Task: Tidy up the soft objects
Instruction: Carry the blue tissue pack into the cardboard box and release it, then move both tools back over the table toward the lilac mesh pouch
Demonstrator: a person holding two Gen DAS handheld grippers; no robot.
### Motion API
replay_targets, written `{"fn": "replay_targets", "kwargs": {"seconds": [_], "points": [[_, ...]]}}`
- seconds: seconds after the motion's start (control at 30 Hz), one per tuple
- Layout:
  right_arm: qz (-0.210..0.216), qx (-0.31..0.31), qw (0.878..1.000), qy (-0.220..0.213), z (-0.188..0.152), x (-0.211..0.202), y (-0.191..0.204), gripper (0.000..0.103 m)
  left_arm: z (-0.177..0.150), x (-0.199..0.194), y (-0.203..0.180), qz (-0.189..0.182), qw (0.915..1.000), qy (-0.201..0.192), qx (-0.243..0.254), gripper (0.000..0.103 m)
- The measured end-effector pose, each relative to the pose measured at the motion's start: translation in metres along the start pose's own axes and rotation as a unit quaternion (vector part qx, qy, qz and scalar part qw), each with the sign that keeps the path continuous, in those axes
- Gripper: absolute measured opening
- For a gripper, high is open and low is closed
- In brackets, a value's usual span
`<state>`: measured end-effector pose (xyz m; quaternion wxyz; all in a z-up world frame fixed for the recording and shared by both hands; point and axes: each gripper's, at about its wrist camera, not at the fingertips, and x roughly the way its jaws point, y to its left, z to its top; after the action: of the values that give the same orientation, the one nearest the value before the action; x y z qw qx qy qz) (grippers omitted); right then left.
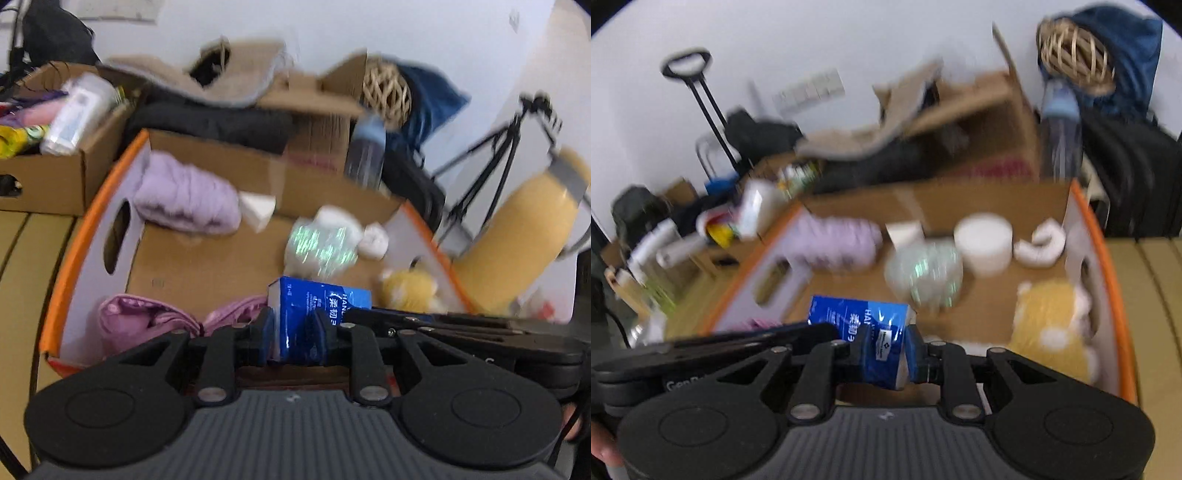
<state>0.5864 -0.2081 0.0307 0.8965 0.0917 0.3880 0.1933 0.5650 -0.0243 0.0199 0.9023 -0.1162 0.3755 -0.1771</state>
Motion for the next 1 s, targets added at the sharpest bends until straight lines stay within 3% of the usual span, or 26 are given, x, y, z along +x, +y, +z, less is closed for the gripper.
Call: {"fn": "replay_targets", "kwargs": {"seconds": [0.1, 0.3, 0.4, 0.57, 0.63, 0.73, 0.83, 0.9, 1.0], "points": [[0.002, 0.015, 0.999, 0.031, -0.008, 0.011, -0.009, 0.02, 0.002, 0.007, -0.005, 0.009, 0.9996, 0.021, 0.015, 0.021], [-0.009, 0.026, 0.999, 0.036, -0.003, -0.004, -0.007, 0.023, 0.008, 0.009, -0.013, 0.005, 0.9988, 0.047, 0.012, 0.029], [-0.012, 0.016, 1.0, 0.016, 0.002, -0.031, -0.002, 0.023, 0.014, -0.029, -0.018, 0.007, 0.9996, 0.018, 0.021, 0.031], [-0.02, -0.008, 0.999, -0.041, 0.019, -0.113, 0.014, 0.024, 0.025, -0.126, -0.04, 0.023, 0.9961, -0.052, 0.067, 0.034], [-0.03, -0.021, 0.997, -0.073, 0.024, -0.151, 0.022, 0.031, 0.027, -0.164, -0.052, 0.032, 0.9921, -0.086, 0.085, 0.043], [-0.031, -0.029, 0.992, -0.115, 0.023, -0.201, 0.035, 0.043, 0.022, -0.205, -0.072, 0.048, 0.9864, -0.118, 0.103, 0.046], [-0.028, -0.045, 0.989, -0.141, 0.011, -0.234, 0.051, 0.049, 0.001, -0.232, -0.083, 0.048, 0.9822, -0.147, 0.106, 0.058], [-0.035, -0.06, 0.985, -0.161, -0.009, -0.249, 0.06, 0.055, -0.033, -0.254, -0.084, 0.066, 0.9743, -0.185, 0.11, 0.066], [-0.051, -0.083, 0.974, -0.207, -0.067, -0.268, 0.069, 0.064, -0.107, -0.287, -0.083, 0.081, 0.9596, -0.238, 0.127, 0.085]]}}
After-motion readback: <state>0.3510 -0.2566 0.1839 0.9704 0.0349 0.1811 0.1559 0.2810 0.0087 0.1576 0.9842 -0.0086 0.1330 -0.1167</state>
